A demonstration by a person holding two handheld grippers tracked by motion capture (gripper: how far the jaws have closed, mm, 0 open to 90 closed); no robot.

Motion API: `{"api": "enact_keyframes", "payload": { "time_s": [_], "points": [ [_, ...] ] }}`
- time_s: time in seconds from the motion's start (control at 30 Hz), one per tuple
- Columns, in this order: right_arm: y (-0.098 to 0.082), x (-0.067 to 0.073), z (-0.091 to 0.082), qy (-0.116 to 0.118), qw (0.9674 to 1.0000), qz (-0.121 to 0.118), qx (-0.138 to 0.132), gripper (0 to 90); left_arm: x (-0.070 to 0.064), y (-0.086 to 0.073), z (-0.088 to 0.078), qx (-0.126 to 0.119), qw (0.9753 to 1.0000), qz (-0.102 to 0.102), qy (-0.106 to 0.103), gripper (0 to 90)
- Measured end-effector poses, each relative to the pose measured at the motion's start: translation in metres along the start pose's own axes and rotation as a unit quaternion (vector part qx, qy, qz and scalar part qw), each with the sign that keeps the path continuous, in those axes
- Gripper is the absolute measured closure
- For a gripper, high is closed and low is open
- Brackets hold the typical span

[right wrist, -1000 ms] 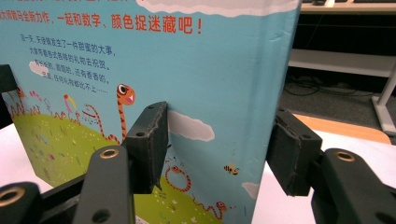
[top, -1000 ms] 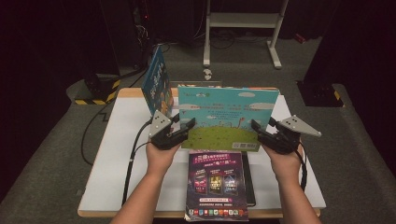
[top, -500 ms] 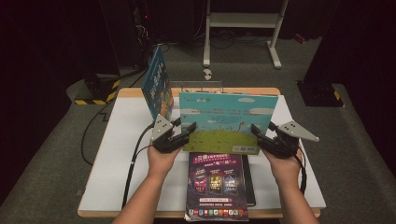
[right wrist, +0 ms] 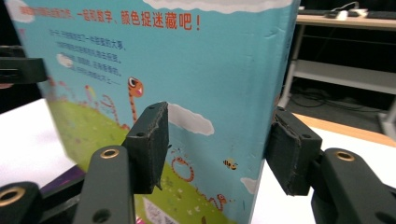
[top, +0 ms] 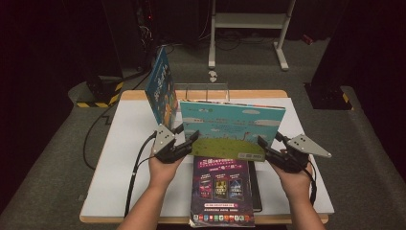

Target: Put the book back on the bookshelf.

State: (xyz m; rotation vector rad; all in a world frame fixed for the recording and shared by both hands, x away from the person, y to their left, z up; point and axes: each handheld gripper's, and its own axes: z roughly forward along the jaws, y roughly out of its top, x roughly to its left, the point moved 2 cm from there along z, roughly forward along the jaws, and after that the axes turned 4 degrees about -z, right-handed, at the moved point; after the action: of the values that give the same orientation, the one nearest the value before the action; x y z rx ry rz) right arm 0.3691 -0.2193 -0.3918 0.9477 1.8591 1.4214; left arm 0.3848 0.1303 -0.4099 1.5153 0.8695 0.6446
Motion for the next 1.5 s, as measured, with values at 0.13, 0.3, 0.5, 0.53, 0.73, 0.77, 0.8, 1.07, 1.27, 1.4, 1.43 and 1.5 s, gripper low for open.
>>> {"api": "enact_keyframes", "payload": {
  "time_s": [0.13,0.3,0.5,0.53,0.73,0.77,0.8,1.07,1.27,1.4,1.43,1.5],
  "points": [
    [-0.002,0.001,-0.004,0.019,0.9998,0.004,-0.002,38.5,0.001,-0.001,-0.006,-0.005,0.9999,-0.01,0.0,40.5],
    [0.001,0.002,-0.004,0.036,0.9993,0.007,-0.008,33.1,0.0,-0.003,-0.012,-0.008,0.9999,-0.011,0.0,39.2],
    [0.01,0.003,-0.005,0.05,0.9985,0.004,-0.023,30.1,-0.002,-0.004,-0.018,-0.013,0.9999,-0.01,-0.002,38.6],
    [0.011,0.003,-0.005,0.052,0.9983,0.004,-0.024,29.7,-0.002,-0.005,-0.019,-0.014,0.9998,-0.011,-0.003,38.5],
    [0.017,0.009,-0.002,0.066,0.9973,-0.01,-0.029,29.6,0.001,-0.008,-0.022,-0.013,0.9999,-0.01,0.005,38.3],
    [0.018,0.01,-0.002,0.066,0.9973,-0.011,-0.03,29.5,0.002,-0.009,-0.022,-0.012,0.9999,-0.01,0.007,38.2],
    [0.019,0.011,-0.002,0.067,0.9973,-0.012,-0.03,30.1,0.003,-0.009,-0.023,-0.01,0.9998,-0.011,0.011,38.4],
    [0.019,0.016,-0.006,0.08,0.9958,-0.023,-0.038,41.4,0.011,-0.013,-0.023,-0.004,0.9995,-0.02,0.024,38.8],
    [0.019,0.02,-0.01,0.099,0.9938,-0.023,-0.045,50.7,0.015,-0.015,-0.02,0.007,0.999,-0.029,0.034,40.7],
    [0.019,0.019,-0.014,0.123,0.991,-0.025,-0.047,64.9,0.018,-0.021,-0.027,0.014,0.9989,-0.028,0.036,40.6],
    [0.019,0.019,-0.015,0.127,0.9904,-0.029,-0.047,69.2,0.019,-0.024,-0.03,0.016,0.9988,-0.029,0.036,40.6],
    [0.019,0.02,-0.017,0.141,0.9884,-0.032,-0.046,76.4,0.022,-0.029,-0.037,0.022,0.9986,-0.028,0.039,40.6]
  ]
}}
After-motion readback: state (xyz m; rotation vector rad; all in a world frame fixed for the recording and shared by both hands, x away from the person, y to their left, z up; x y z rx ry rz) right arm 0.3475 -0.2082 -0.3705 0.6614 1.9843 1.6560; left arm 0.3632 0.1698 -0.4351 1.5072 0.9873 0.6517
